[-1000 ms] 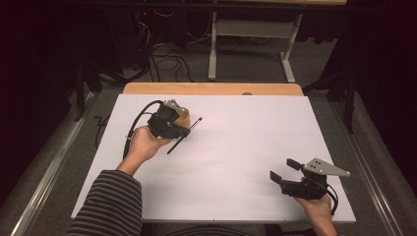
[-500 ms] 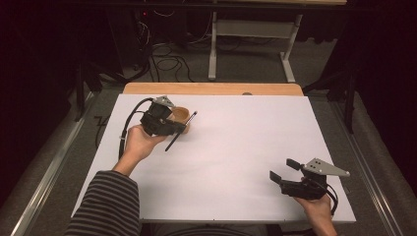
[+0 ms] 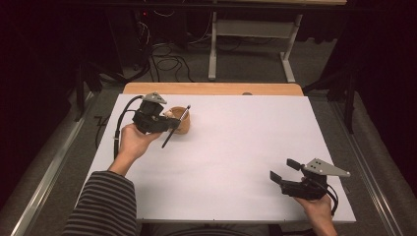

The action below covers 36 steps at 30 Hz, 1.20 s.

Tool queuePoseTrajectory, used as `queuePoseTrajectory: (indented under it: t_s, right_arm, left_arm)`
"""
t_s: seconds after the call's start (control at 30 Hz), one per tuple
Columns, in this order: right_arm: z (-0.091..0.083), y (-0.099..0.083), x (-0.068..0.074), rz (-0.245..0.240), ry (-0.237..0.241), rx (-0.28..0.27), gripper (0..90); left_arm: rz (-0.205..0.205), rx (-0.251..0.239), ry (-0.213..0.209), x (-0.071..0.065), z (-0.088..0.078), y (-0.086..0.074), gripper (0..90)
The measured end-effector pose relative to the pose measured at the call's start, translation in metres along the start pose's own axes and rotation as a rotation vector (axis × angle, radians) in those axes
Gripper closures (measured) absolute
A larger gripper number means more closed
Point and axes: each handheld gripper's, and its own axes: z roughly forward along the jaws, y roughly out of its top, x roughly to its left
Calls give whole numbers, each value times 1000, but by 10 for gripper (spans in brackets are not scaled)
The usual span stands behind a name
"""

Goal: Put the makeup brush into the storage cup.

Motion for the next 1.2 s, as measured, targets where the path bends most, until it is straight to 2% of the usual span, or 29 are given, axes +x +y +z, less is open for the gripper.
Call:
queuePoseTrajectory:
  t_s: [0.4,1.2]
  right_arm:
    - [0,0,0,2,-1,0,198]
    - [0,0,1,3,3,0,198]
  left_arm:
    - [-29,-50,23,7,-11,-2,835]
    - [-79,-110,56,16,-8,1,835]
